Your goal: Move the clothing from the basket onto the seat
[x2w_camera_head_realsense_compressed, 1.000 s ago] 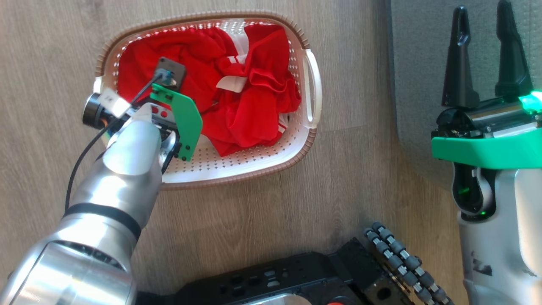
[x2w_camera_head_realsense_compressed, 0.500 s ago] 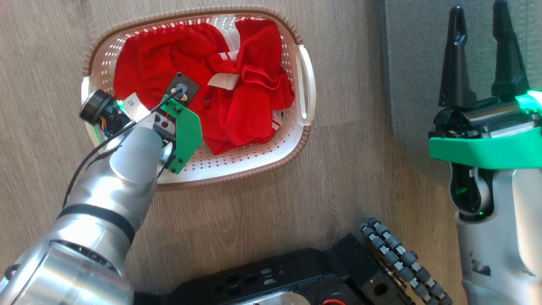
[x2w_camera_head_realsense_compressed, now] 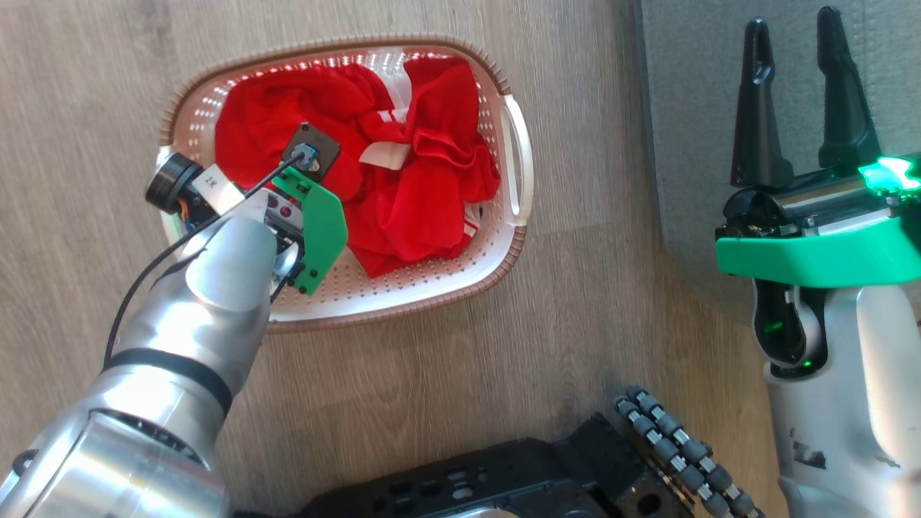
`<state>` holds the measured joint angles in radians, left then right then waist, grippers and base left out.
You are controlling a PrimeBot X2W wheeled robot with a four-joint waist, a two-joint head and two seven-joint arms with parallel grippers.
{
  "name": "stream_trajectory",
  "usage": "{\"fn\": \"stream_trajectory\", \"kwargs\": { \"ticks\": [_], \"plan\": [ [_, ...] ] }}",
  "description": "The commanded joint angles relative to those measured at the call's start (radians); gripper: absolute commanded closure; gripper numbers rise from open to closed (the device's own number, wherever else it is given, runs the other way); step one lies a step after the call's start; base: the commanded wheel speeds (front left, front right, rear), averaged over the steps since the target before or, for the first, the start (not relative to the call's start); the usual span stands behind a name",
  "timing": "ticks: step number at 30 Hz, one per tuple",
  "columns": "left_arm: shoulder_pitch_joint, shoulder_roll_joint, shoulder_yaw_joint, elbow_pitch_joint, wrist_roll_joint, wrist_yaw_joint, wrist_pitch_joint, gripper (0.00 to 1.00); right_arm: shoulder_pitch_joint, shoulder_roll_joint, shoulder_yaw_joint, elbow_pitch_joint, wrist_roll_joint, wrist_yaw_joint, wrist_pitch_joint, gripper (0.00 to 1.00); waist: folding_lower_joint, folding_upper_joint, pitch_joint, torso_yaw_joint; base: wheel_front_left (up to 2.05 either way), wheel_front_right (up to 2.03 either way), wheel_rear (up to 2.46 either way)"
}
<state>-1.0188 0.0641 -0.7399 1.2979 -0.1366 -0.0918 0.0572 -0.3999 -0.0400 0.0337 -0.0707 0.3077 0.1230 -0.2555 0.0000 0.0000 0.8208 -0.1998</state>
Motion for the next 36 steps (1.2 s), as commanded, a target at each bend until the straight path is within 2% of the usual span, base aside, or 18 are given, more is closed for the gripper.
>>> {"fn": "stream_trajectory", "kwargs": {
  "ticks": [1,12,26,36],
  "plan": [
    [0.019,0.012,0.008,-0.010,-0.006,-0.003,-0.014,1.00,0.018,-0.010,0.019,-0.025,-0.005,0.008,-0.006,0.00,0.0000,0.0000,-0.011,0.004,0.00,0.00,0.00],
    [0.073,-0.012,0.008,-0.035,-0.080,-0.028,-0.130,1.00,0.044,-0.010,0.034,0.011,-0.028,0.008,-0.006,0.00,0.0000,0.0000,-0.180,0.040,0.00,0.00,0.00],
    [0.235,-0.014,-0.101,-0.291,-0.320,-0.039,-0.186,1.00,0.140,-0.010,0.042,0.085,-0.074,0.008,-0.006,0.00,0.0000,0.0000,-0.480,0.116,0.00,0.00,0.00],
    [0.244,-0.014,-0.143,-0.414,-0.389,-0.031,-0.199,1.00,0.221,-0.010,0.048,0.116,-0.085,0.008,-0.006,0.00,0.0000,0.0000,-0.637,0.158,0.00,0.00,0.00]
  ]
}}
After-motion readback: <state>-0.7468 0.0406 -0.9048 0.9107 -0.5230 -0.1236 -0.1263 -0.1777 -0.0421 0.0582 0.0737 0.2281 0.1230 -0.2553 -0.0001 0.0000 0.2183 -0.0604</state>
